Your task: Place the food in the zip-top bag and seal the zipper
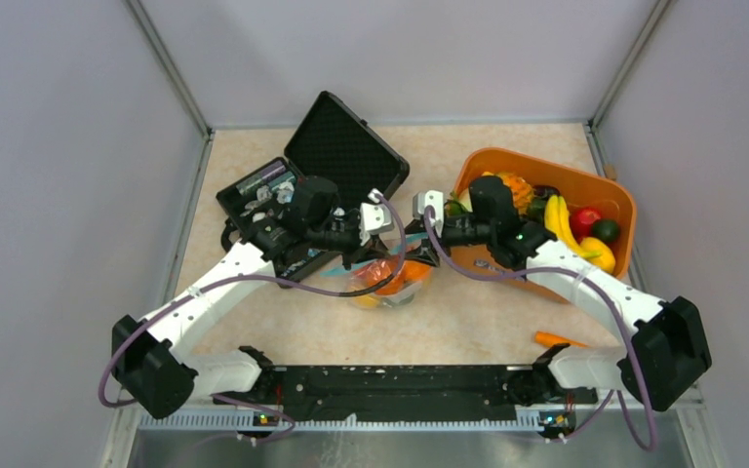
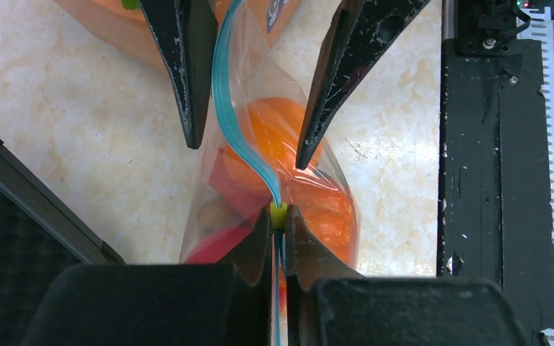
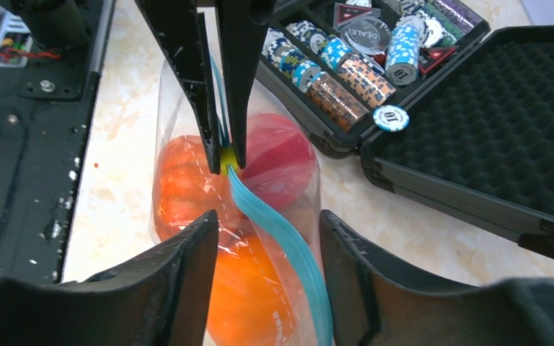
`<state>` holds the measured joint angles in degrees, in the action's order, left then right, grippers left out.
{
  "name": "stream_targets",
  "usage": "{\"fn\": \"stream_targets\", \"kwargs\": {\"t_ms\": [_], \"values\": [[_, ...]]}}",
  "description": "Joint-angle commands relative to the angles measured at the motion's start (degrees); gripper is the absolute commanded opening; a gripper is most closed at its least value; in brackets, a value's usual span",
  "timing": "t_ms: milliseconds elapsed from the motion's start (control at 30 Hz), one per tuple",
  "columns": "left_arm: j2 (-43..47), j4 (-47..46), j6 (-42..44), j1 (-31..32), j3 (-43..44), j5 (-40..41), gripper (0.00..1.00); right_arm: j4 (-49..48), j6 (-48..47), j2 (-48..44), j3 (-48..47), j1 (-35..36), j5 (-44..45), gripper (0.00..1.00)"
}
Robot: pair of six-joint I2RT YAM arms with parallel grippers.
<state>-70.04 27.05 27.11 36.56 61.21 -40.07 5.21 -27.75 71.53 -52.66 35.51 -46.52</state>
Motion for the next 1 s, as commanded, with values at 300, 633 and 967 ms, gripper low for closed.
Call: {"fn": "stream_targets", "kwargs": {"t_ms": [300,633,967], "values": [[3.3,-1.9,1.1,0.3,1.9,2.1,0.00,15.7,-8.9,-5.9,-10.1,1.2,8.4,0.60],[3.6,-2.3,1.0,0.3,2.1,2.4,0.00,18.7,-9.8,0.3,-14.8,2.5,3.0,0.62],[3.6,-2.4,0.7,0.3,2.0,2.8,0.00,19.4,-11.2,4.2,-15.5,5.1,2.4,0.50]]}}
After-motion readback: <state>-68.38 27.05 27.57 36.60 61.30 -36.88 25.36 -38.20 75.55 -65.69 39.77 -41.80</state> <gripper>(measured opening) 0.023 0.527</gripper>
